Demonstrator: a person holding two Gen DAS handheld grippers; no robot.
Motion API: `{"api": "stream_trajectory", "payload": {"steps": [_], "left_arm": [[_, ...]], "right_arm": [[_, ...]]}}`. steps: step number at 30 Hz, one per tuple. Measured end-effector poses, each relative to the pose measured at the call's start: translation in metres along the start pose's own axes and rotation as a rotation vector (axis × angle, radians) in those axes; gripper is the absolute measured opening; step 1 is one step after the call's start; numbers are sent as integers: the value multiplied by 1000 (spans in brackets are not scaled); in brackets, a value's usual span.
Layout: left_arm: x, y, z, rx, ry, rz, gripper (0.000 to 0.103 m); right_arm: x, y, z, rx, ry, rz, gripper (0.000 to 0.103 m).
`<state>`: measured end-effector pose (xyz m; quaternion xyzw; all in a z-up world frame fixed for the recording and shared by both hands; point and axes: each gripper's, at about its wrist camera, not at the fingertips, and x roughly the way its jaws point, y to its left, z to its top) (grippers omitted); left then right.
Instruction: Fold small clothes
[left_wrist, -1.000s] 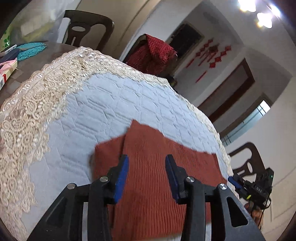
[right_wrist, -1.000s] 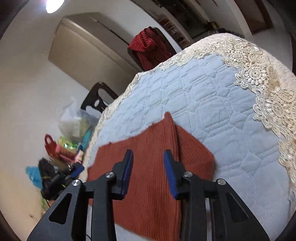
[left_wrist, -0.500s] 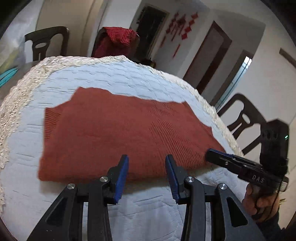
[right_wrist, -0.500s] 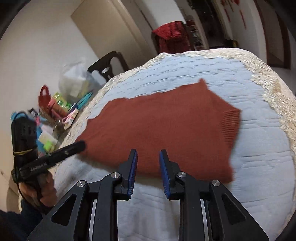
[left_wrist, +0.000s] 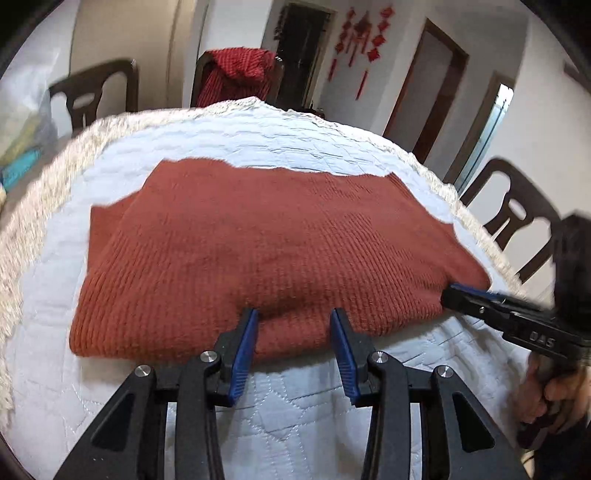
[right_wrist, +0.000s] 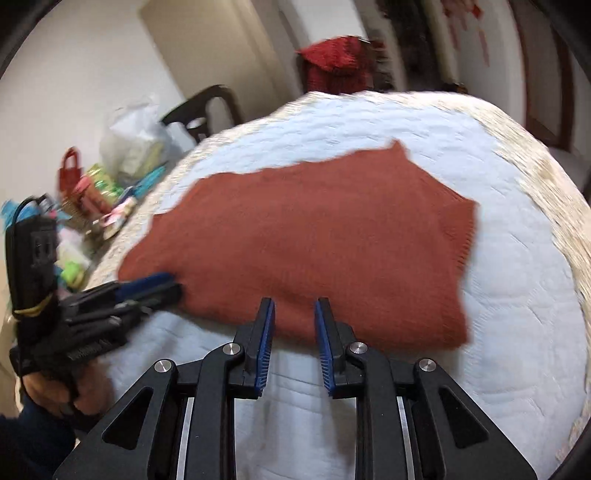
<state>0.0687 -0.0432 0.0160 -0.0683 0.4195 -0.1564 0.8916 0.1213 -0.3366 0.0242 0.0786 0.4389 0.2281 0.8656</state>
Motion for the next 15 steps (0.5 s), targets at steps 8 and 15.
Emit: {"api": "stream_trajectory", "payload": {"steps": [8,15], "left_arm": [[-21,46,-3,-98,-56,140,43],[-35,68,-6,-168,-99,111,41]], "right_arm": [[-22,-40,-2,162,-53,33,21],[-33,-54,-4,226,-81,55,10]]}}
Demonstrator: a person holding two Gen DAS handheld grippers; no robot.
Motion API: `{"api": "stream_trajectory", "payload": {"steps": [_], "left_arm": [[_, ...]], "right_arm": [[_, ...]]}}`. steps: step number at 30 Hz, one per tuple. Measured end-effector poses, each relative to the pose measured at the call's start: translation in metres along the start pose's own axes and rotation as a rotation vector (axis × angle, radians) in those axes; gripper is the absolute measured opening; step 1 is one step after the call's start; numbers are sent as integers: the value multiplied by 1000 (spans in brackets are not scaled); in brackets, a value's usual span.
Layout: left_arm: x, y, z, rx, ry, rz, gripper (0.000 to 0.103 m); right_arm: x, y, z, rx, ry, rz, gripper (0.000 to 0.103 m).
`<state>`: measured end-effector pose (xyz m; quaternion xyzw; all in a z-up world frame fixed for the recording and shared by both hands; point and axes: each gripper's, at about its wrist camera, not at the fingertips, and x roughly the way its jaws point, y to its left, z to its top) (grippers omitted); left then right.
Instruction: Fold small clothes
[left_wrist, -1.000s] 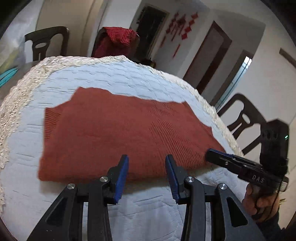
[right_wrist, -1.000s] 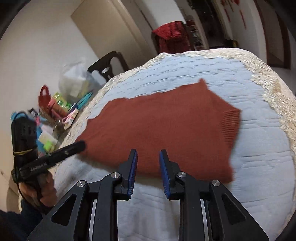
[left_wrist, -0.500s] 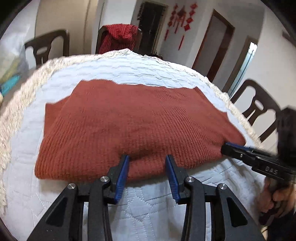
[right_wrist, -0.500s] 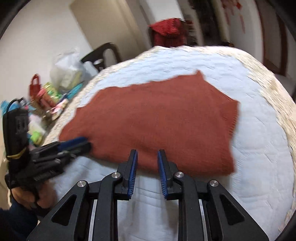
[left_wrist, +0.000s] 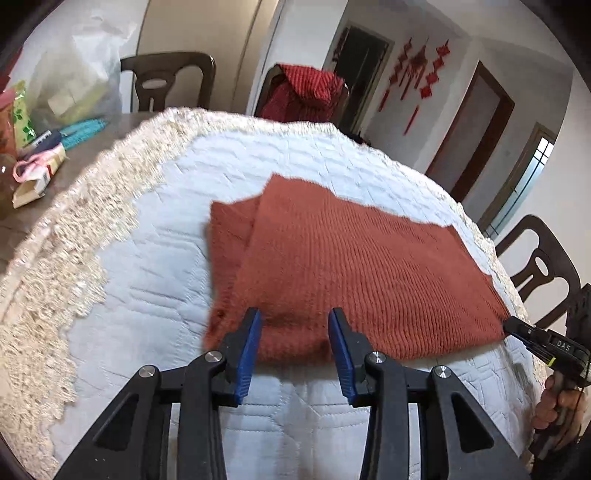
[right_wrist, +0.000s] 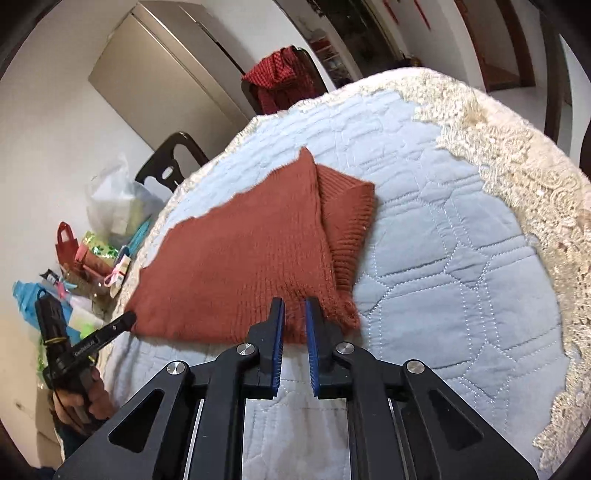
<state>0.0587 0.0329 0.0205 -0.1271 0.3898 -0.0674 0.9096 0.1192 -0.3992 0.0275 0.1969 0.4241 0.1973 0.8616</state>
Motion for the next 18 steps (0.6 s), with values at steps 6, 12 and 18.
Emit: {"api": "stream_trajectory", "payload": {"steps": [6,12,18], "left_arm": [[5,7,-2,-30,32,-10,41],[7,-13,23,30,3,-27,41],[42,-1,31,20,35,-8,35]], "right_arm": [[3,-17,2,50,3,-30,3],[7,12,17,-33,-8,-7,7],[46,4,29,-5,50,0,3]]}}
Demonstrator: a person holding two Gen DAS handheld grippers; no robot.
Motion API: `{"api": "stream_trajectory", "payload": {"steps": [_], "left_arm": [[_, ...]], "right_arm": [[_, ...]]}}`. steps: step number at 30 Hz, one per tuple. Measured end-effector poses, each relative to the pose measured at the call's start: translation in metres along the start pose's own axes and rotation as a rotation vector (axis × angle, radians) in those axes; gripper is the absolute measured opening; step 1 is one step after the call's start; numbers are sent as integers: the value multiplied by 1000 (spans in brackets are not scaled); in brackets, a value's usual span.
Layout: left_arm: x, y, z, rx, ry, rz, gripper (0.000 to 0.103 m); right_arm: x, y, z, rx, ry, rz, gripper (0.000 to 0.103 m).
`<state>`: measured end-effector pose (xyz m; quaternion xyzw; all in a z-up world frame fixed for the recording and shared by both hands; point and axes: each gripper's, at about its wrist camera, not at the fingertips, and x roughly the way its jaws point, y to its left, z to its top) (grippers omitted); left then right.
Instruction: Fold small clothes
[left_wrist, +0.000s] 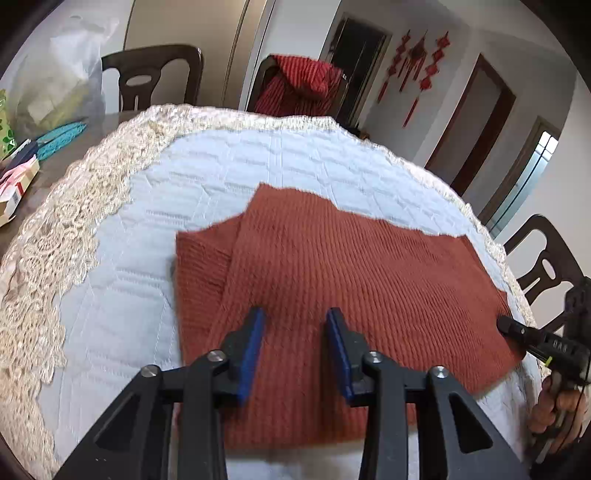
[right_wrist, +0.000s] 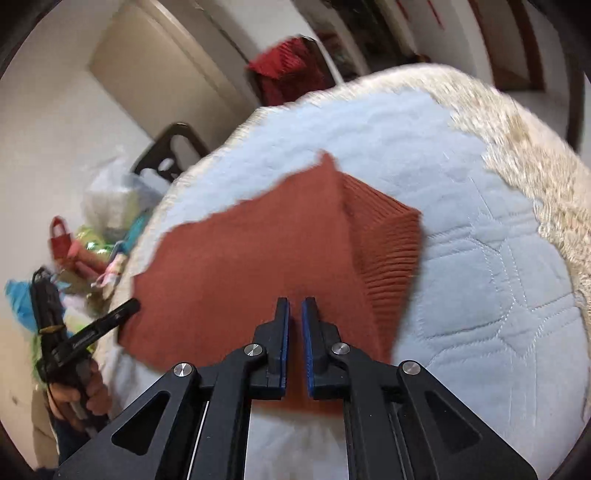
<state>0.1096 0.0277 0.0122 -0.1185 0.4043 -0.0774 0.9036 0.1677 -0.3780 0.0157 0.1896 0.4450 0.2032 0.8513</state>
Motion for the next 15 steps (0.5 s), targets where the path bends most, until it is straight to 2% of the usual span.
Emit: {"api": "stream_trajectory", "payload": {"steps": [1,3,5,8,10,12,15], "left_arm": [[-2,1,1,-4,4,-4,35],[-6,0,3,-8,12,-1,35],[-8,-7,10,4,6,2,35],[2,-19,23,42,-11,13,35],[17,-18,28,37,13,18,35],[26,-12,27,40,14,22,33],[24,-5,27,26,8,-5,31]], "right_arm": [[0,-9,3,36,-11,29,2],[-3,-15,7,66,-18,19,0],[-8,-7,11,39,-36,-18,0],[0,6,20,20,-37,12,1],[14,10,26,15,-14,20,1],[24,1,28,25,-1,20,0],[21,-17,35,59,-27,45,0]]}}
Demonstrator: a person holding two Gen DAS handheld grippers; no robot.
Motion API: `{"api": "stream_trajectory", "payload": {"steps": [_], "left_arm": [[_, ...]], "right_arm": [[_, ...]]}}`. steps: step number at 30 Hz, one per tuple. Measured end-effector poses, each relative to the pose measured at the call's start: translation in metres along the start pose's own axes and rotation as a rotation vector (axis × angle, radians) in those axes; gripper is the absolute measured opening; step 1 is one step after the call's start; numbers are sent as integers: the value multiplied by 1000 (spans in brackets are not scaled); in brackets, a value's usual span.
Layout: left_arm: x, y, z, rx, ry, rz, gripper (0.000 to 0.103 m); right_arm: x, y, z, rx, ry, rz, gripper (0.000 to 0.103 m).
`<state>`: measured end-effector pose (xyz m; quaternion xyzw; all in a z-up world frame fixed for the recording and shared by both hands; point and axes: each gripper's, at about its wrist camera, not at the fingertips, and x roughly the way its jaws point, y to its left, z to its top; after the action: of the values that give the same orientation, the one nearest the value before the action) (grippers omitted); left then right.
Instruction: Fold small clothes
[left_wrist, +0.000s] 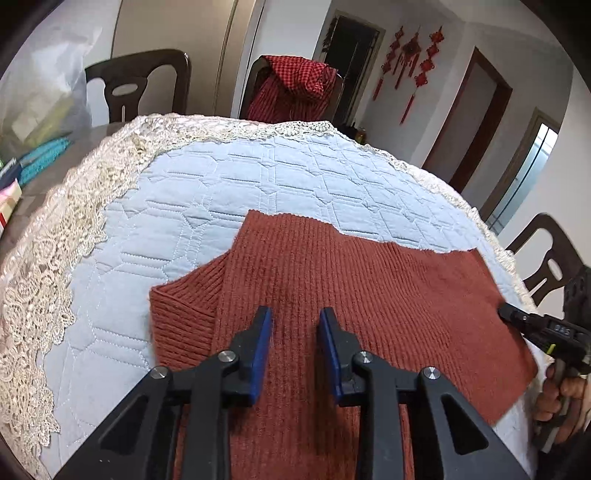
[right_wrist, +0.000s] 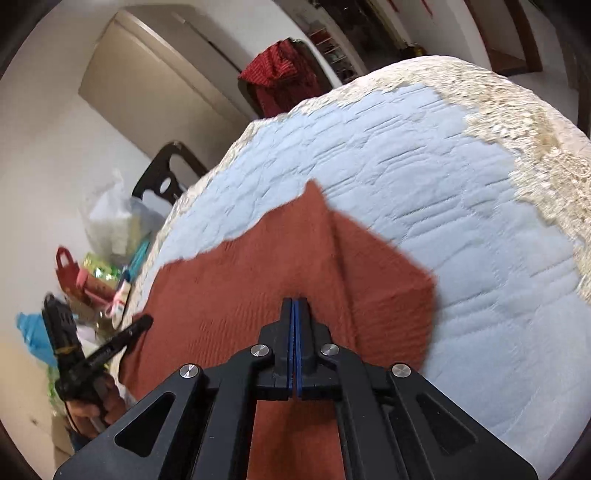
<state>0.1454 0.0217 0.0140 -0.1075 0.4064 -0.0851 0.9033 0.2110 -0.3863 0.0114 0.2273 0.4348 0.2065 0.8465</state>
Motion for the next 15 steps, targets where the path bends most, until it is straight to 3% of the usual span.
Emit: {"api": "stream_trajectory", "payload": {"steps": [3,10,13,15], "left_arm": [[-6,-3,6,-13,4,17,31],[16,-26,37,44,7,33,31],[38,-7,38,16,36,96,31],[40,4,34,-13,8,55,31]], "right_arm": [[-8,1,5,-2,-17,-63,0],[13,27,20,-45,12,-22,1],[30,11,28,0,45,-29,1],[29,-2,30,33,32,-9,0]]}}
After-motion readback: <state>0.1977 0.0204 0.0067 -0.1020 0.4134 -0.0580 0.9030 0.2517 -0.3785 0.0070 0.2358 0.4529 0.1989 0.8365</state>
